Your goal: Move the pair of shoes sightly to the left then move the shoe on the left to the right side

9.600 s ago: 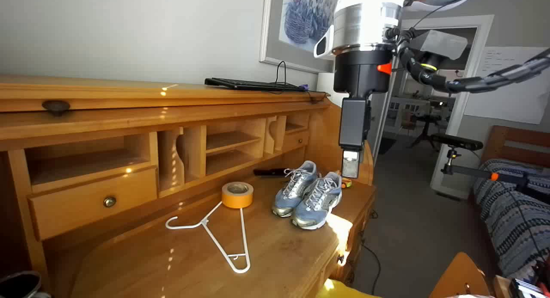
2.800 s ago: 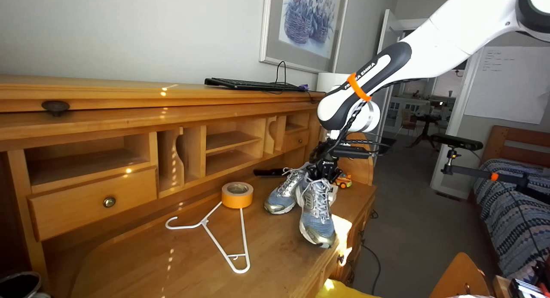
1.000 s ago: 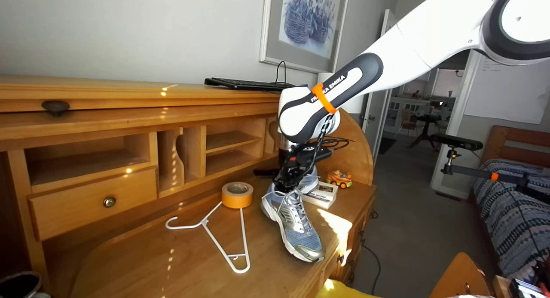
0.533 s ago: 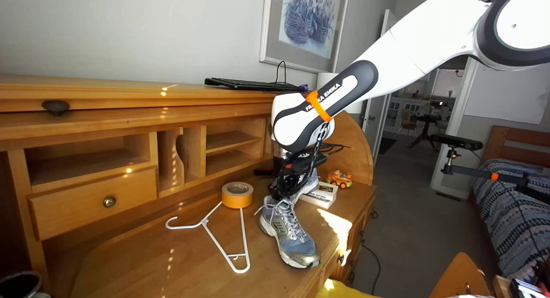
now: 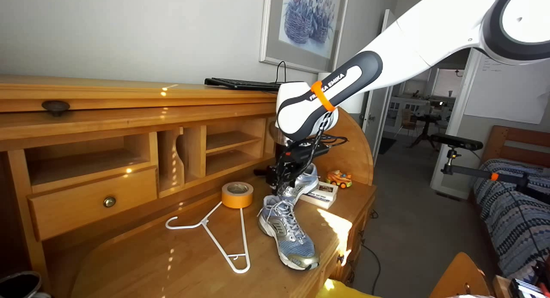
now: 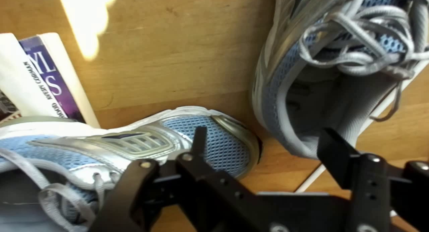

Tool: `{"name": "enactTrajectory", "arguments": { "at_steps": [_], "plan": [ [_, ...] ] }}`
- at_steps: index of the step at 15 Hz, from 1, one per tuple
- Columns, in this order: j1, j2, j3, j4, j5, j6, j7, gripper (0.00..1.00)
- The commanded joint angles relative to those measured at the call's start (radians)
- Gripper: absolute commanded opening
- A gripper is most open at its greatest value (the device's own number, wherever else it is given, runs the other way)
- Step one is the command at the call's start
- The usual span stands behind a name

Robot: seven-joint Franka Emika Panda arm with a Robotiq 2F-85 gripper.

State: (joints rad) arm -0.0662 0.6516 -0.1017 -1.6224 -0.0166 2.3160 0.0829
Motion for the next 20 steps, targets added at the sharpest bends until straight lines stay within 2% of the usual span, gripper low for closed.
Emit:
{"name": "enactTrajectory", "arguments": {
  "at_steps": [1, 3, 7, 13, 20],
  "plan": [
    [0.006, -0.081, -0.042, -0.060, 0.012, -0.066, 0.145, 1.00],
    [0.010, -0.112, -0.065, -0.084, 0.012, -0.089, 0.231, 1.00],
    [0.004, -0.165, -0.103, -0.150, 0.025, -0.061, 0.392, 1.00],
    [-0.036, -0.195, -0.152, -0.212, 0.097, 0.037, 0.556, 1.00],
    [-0.071, -0.157, -0.195, -0.215, 0.158, 0.167, 0.743, 1.00]
  ]
}}
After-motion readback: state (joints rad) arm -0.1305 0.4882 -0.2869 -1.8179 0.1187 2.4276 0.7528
